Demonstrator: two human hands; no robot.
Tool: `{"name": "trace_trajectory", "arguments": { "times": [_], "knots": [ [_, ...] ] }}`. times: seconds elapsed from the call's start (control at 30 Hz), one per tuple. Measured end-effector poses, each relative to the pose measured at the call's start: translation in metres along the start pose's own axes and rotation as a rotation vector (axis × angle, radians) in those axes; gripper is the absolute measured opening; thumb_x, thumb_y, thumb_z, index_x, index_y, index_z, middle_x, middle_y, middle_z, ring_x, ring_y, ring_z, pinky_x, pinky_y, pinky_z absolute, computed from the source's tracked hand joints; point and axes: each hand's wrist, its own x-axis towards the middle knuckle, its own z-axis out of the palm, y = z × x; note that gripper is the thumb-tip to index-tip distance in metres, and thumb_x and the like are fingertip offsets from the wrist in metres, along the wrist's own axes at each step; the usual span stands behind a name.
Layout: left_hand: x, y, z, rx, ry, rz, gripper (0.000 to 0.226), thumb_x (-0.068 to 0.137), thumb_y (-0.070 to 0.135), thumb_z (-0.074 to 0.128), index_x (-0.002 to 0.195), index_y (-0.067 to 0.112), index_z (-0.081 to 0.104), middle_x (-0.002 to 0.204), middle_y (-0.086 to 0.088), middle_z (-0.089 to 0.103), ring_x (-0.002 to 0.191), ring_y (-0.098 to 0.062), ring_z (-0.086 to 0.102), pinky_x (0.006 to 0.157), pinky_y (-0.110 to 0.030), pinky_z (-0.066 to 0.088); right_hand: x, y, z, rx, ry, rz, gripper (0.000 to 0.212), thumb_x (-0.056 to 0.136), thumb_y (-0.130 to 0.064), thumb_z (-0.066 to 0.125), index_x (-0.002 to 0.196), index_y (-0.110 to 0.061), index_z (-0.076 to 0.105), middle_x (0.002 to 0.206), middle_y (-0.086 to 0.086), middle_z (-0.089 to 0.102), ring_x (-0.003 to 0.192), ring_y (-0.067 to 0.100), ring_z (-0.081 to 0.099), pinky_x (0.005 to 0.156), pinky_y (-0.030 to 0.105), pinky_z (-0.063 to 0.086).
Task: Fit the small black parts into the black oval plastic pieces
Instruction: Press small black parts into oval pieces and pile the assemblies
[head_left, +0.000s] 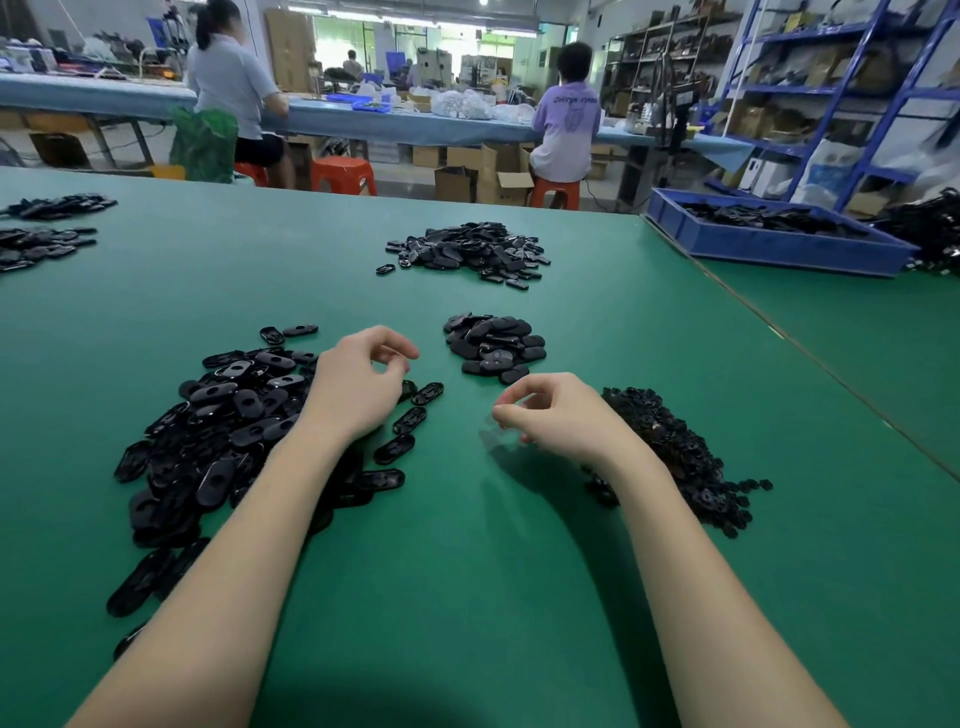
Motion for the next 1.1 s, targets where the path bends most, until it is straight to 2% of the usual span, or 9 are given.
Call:
{"name": "trace_trajectory", "arguments": {
  "times": [0.07,0.13,0.17,0.27,0.4,0.53,0.67,0.83,1.1],
  "knots": [
    [-0.003,-0.004,-0.005,0.047,-0.033,0.003,0.020,0.092,0.017,0.059,0.087,0.033,0.071,0.084,0.013,0.069,0.059,-0.012,0.054,0.054,-0.007,0.040,0.000,-0.002,0.007,-0.035,-0.014,-0.010,0.008,0.086,-0.038,0.071,0.089,-0.031,0.073,0.088,-0.012,0.075,0.081,0.006,0.067,0.077,0.027,0.055],
    [-0.005,-0.006,-0.007,0.099,-0.053,0.012,0.019,0.091,0.018,0.059,0.087,0.032,0.070,0.086,0.014,0.069,0.064,-0.020,0.060,0.064,-0.017,0.048,-0.001,-0.005,0.012,-0.112,-0.036,-0.021,0.009,0.088,-0.040,0.070,0.092,-0.032,0.073,0.089,-0.017,0.072,0.081,-0.002,0.063,0.069,0.020,0.049],
    [-0.007,-0.007,-0.006,0.129,-0.056,0.018,0.018,0.091,0.018,0.058,0.087,0.032,0.069,0.086,0.014,0.069,0.066,-0.020,0.062,0.069,-0.025,0.050,-0.001,-0.006,0.014,-0.151,-0.041,-0.025,0.009,0.088,-0.040,0.070,0.093,-0.033,0.073,0.089,-0.020,0.070,0.081,-0.006,0.060,0.066,0.017,0.045],
    [-0.009,-0.006,-0.005,0.208,-0.050,0.035,0.018,0.088,0.017,0.057,0.088,0.032,0.068,0.082,0.014,0.068,0.074,-0.012,0.062,0.076,-0.030,0.051,-0.001,-0.007,0.015,-0.184,-0.037,-0.024,0.009,0.089,-0.040,0.069,0.094,-0.033,0.073,0.089,-0.021,0.067,0.083,-0.008,0.059,0.065,0.015,0.041],
    [-0.013,-0.005,-0.002,0.293,-0.101,0.059,0.023,0.088,0.017,0.056,0.094,0.030,0.074,0.090,0.011,0.068,0.099,-0.016,0.060,0.089,-0.035,0.052,-0.001,-0.006,0.015,-0.176,-0.030,-0.021,0.009,0.088,-0.039,0.070,0.093,-0.032,0.074,0.091,-0.018,0.070,0.090,0.003,0.064,0.074,0.021,0.049],
    [-0.017,-0.001,0.008,0.453,-0.108,0.113,0.024,0.095,0.036,0.058,0.115,0.033,0.071,0.111,0.000,0.063,0.116,-0.025,0.048,0.098,-0.037,0.044,0.000,-0.006,0.016,-0.191,-0.022,-0.013,0.009,0.087,-0.039,0.070,0.091,-0.033,0.074,0.092,-0.017,0.071,0.094,0.005,0.065,0.085,0.028,0.052],
    [-0.021,0.002,0.020,0.580,-0.101,0.141,0.024,0.091,0.049,0.062,0.108,0.035,0.072,0.115,0.002,0.059,0.117,-0.024,0.046,0.096,-0.036,0.040,0.000,-0.005,0.017,-0.178,-0.016,-0.012,0.009,0.087,-0.039,0.070,0.091,-0.032,0.074,0.089,-0.018,0.071,0.092,0.004,0.065,0.084,0.028,0.053],
    [-0.023,0.003,0.024,0.518,-0.058,0.118,0.013,0.091,0.041,0.066,0.091,0.030,0.073,0.104,0.003,0.063,0.111,-0.023,0.047,0.088,-0.034,0.038,0.000,-0.005,0.017,-0.170,-0.019,-0.016,0.009,0.088,-0.040,0.070,0.091,-0.032,0.074,0.090,-0.017,0.071,0.092,0.003,0.065,0.084,0.028,0.053],
    [-0.027,0.002,0.026,0.520,-0.044,0.187,0.017,0.097,0.038,0.059,0.107,0.024,0.061,0.102,0.006,0.069,0.108,-0.023,0.049,0.089,-0.036,0.039,0.000,-0.004,0.016,-0.161,-0.016,-0.013,0.008,0.087,-0.039,0.070,0.090,-0.032,0.074,0.089,-0.017,0.071,0.091,0.005,0.065,0.086,0.029,0.053]
  ]
}}
